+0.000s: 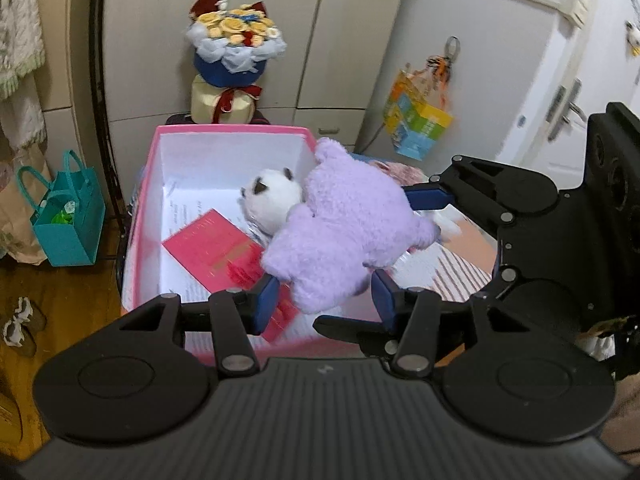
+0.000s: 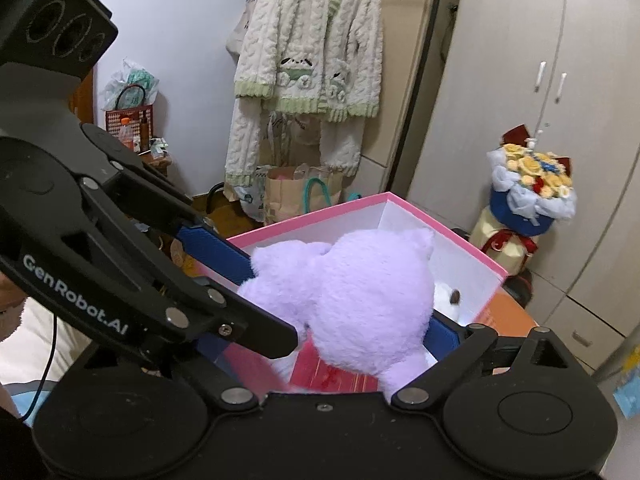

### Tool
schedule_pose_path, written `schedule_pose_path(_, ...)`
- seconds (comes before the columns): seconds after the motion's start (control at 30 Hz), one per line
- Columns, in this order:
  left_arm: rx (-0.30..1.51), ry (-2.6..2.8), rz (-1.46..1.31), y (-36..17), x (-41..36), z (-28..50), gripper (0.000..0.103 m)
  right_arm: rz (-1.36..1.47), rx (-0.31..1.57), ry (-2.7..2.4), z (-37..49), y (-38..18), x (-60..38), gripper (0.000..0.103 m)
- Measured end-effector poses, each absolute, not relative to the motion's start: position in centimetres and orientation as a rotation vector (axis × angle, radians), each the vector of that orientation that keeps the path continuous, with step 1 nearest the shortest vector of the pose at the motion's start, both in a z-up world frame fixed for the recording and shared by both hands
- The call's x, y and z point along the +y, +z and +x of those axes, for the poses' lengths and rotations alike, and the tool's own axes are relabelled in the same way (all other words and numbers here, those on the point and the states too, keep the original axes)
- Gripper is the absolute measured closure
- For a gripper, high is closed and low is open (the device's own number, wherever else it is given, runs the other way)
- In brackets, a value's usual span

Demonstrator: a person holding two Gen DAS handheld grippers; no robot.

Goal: Organize soft objects
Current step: 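Lift the lilac plush bear with the left gripper and lower it into the box, then open the left gripper and move both tools back toward the table items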

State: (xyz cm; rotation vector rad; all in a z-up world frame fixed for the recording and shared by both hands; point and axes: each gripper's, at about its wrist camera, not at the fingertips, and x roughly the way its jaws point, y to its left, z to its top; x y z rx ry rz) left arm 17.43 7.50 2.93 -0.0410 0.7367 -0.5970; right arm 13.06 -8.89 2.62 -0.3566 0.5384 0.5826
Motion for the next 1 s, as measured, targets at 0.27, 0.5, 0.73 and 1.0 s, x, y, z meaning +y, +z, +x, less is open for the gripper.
schedule_pose_path(0.27, 0.78, -0.529, -0.113, 0.6, 8.7, 23.6, 0.054, -0.419, 0.569, 0.683, 20.6, 1.3, -7.7, 0.005)
schedule_pose_path(0.5, 0.866, -0.462, -0.152, -2.0, 8.9, 27.2, 0.054, -0.468, 0.623, 0.754, 25.0, -1.1, -6.7, 0.005)
schedule_pose_path(0.73, 0.873, -0.452, -0.043, -2.2, 8.5, 27.9, 0.052, -0.487, 0.683, 0.769, 27.0, -2.5, -6.2, 0.006)
schedule_pose_path(1.0, 0.776, -0.439, 0.038, -1.5, 8.0, 25.4, 0.04, -0.52, 0.682, 0.691, 25.9, -2.1, -6.4, 0.006)
